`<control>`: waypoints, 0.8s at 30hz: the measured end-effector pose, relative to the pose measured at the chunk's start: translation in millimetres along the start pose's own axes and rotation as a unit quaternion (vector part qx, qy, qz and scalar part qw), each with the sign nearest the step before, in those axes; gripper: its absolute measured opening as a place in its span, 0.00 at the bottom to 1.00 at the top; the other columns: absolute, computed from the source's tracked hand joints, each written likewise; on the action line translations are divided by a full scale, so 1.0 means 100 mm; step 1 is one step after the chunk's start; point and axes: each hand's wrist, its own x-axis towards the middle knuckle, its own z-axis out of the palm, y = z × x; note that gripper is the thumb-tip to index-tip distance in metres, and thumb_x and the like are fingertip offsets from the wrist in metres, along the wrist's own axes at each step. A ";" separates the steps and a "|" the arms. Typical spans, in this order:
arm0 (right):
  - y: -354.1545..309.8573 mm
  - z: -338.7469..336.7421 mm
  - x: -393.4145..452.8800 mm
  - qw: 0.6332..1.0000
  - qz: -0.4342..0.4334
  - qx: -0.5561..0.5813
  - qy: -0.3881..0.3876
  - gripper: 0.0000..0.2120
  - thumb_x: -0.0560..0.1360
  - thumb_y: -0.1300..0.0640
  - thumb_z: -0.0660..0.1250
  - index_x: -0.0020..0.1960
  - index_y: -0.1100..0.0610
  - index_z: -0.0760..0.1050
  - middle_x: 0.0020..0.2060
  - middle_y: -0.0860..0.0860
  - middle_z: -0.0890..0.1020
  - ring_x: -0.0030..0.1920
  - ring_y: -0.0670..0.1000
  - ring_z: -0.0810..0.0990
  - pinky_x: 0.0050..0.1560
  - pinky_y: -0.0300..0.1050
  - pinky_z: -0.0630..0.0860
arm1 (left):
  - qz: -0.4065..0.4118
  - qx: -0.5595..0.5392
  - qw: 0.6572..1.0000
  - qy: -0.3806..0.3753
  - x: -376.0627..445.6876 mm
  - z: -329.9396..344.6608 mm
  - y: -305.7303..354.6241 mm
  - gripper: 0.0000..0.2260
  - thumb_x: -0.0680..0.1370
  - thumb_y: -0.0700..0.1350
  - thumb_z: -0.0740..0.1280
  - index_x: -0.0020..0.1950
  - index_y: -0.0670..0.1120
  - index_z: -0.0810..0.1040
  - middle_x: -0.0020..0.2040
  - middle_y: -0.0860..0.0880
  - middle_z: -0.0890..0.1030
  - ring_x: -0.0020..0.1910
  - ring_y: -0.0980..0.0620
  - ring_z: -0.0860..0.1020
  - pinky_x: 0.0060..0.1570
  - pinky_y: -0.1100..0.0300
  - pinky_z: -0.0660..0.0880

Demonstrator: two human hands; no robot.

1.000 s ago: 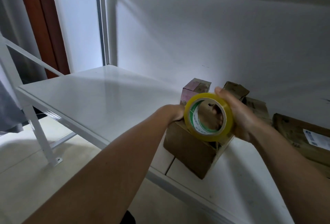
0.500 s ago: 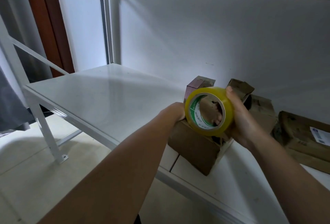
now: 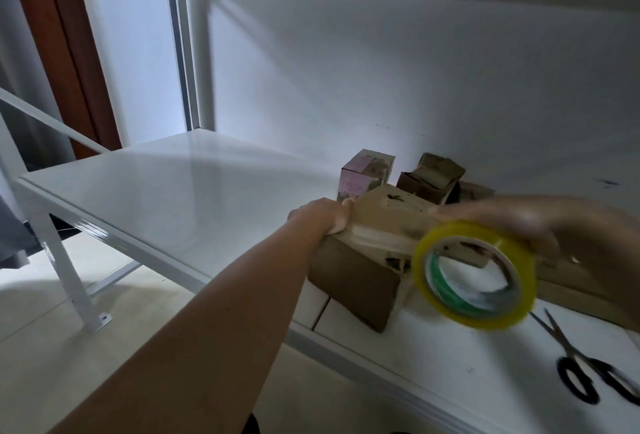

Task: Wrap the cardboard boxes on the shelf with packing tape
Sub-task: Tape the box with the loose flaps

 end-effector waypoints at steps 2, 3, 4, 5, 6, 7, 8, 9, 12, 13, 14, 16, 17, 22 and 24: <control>0.19 0.08 -0.04 0.998 0.037 -0.034 -0.027 0.24 0.69 0.33 0.61 0.57 0.47 0.78 0.39 0.43 0.85 0.40 0.44 0.84 0.42 0.42 0.80 | -0.001 0.009 1.000 -0.006 0.00 0.00 0.02 0.33 0.81 0.62 0.40 0.74 0.43 0.65 0.73 0.41 0.66 0.72 0.40 0.64 0.70 0.44 0.61; 0.27 0.15 -0.05 0.998 0.052 -0.037 -0.020 0.24 0.67 0.32 0.61 0.52 0.47 0.78 0.34 0.43 0.84 0.34 0.43 0.83 0.36 0.39 0.78 | 0.000 0.016 1.000 -0.006 0.00 0.00 0.03 0.33 0.81 0.62 0.40 0.74 0.43 0.65 0.73 0.40 0.66 0.72 0.40 0.64 0.70 0.44 0.61; 0.30 0.22 -0.05 0.997 0.061 -0.036 -0.008 0.24 0.65 0.31 0.62 0.49 0.48 0.79 0.32 0.44 0.84 0.32 0.44 0.83 0.33 0.38 0.77 | 0.000 0.020 1.000 -0.003 0.00 0.01 0.03 0.33 0.81 0.62 0.39 0.74 0.44 0.65 0.73 0.41 0.66 0.72 0.40 0.65 0.70 0.44 0.61; 0.33 0.28 -0.06 0.997 0.066 -0.036 0.003 0.25 0.64 0.32 0.63 0.48 0.49 0.79 0.33 0.46 0.84 0.32 0.46 0.84 0.33 0.39 0.78 | 0.001 0.024 1.000 0.002 -0.01 0.01 0.03 0.33 0.81 0.62 0.39 0.74 0.44 0.66 0.73 0.41 0.67 0.71 0.40 0.65 0.70 0.44 0.61; 0.33 0.33 -0.07 0.997 0.067 -0.036 0.014 0.25 0.64 0.32 0.63 0.48 0.50 0.80 0.36 0.49 0.85 0.34 0.47 0.84 0.33 0.39 0.78 | 0.002 0.028 1.000 0.009 -0.03 0.00 0.03 0.33 0.81 0.62 0.40 0.73 0.44 0.67 0.72 0.41 0.68 0.70 0.41 0.66 0.69 0.44 0.62; 0.33 0.36 -0.09 0.997 0.070 -0.037 0.024 0.26 0.64 0.32 0.62 0.49 0.51 0.80 0.39 0.50 0.84 0.37 0.48 0.84 0.33 0.39 0.79 | 0.003 0.033 0.999 0.018 -0.05 0.00 0.03 0.32 0.81 0.62 0.40 0.72 0.45 0.68 0.71 0.42 0.69 0.69 0.41 0.67 0.68 0.44 0.63; 0.31 0.39 -0.11 0.996 0.072 -0.040 0.030 0.25 0.65 0.32 0.61 0.49 0.51 0.79 0.42 0.52 0.84 0.39 0.49 0.84 0.34 0.39 0.79 | 0.003 0.042 0.999 0.027 -0.08 0.00 0.03 0.32 0.81 0.63 0.40 0.72 0.45 0.69 0.70 0.43 0.71 0.68 0.41 0.69 0.66 0.45 0.65; 0.29 0.41 -0.13 0.996 0.075 -0.045 0.033 0.24 0.66 0.33 0.60 0.50 0.50 0.78 0.44 0.52 0.83 0.40 0.49 0.84 0.34 0.38 0.79 | 0.003 0.054 0.998 0.037 -0.10 0.00 0.03 0.32 0.81 0.63 0.41 0.71 0.46 0.70 0.69 0.43 0.72 0.67 0.42 0.70 0.64 0.47 0.66; 0.25 0.50 -0.10 0.994 0.072 -0.066 0.047 0.19 0.73 0.34 0.57 0.50 0.47 0.74 0.42 0.48 0.78 0.41 0.48 0.79 0.39 0.39 0.76 | 0.016 0.110 0.991 0.078 -0.20 -0.02 0.09 0.28 0.82 0.60 0.43 0.67 0.46 0.72 0.63 0.43 0.76 0.61 0.43 0.74 0.57 0.49 0.67; 0.25 0.53 -0.08 0.994 0.070 -0.067 0.056 0.17 0.74 0.35 0.56 0.50 0.46 0.73 0.41 0.47 0.77 0.41 0.47 0.77 0.42 0.40 0.74 | 0.025 0.141 0.984 0.104 -0.23 -0.02 0.13 0.26 0.82 0.58 0.44 0.66 0.45 0.72 0.62 0.43 0.76 0.59 0.43 0.74 0.57 0.49 0.67; 0.25 0.55 -0.07 0.993 0.069 -0.068 0.065 0.16 0.75 0.35 0.56 0.49 0.46 0.72 0.40 0.46 0.76 0.40 0.47 0.76 0.43 0.40 0.74 | 0.037 0.178 0.974 0.136 -0.27 -0.02 0.17 0.23 0.83 0.56 0.46 0.66 0.45 0.71 0.61 0.43 0.76 0.59 0.43 0.73 0.57 0.49 0.66; 0.27 0.57 -0.06 0.992 0.067 -0.070 0.078 0.17 0.76 0.36 0.56 0.51 0.48 0.71 0.41 0.46 0.75 0.42 0.49 0.76 0.49 0.43 0.74 | 0.079 0.257 0.943 0.198 -0.35 0.01 0.29 0.18 0.82 0.49 0.51 0.67 0.43 0.69 0.62 0.43 0.75 0.60 0.43 0.72 0.59 0.48 0.65; 0.27 0.58 -0.06 0.992 0.068 -0.072 0.083 0.18 0.76 0.36 0.56 0.53 0.49 0.71 0.42 0.47 0.75 0.45 0.50 0.76 0.53 0.46 0.73 | 0.105 0.290 0.926 0.217 -0.40 0.04 0.37 0.16 0.81 0.47 0.54 0.67 0.43 0.68 0.62 0.43 0.75 0.60 0.44 0.72 0.59 0.48 0.65; 0.26 0.61 -0.07 0.988 0.058 -0.088 0.113 0.17 0.77 0.40 0.58 0.54 0.51 0.75 0.53 0.53 0.79 0.55 0.55 0.77 0.63 0.51 0.71 | 0.271 0.314 0.882 0.222 -0.64 0.34 0.80 0.24 0.76 0.47 0.66 0.69 0.42 0.64 0.63 0.42 0.73 0.61 0.43 0.72 0.59 0.48 0.68; 0.29 0.61 -0.10 0.989 0.059 -0.076 0.116 0.17 0.77 0.40 0.58 0.55 0.51 0.74 0.52 0.52 0.79 0.53 0.53 0.78 0.60 0.49 0.72 | 0.298 0.278 0.888 0.214 -0.69 0.41 0.86 0.23 0.75 0.46 0.67 0.68 0.42 0.65 0.64 0.43 0.72 0.62 0.44 0.70 0.60 0.50 0.67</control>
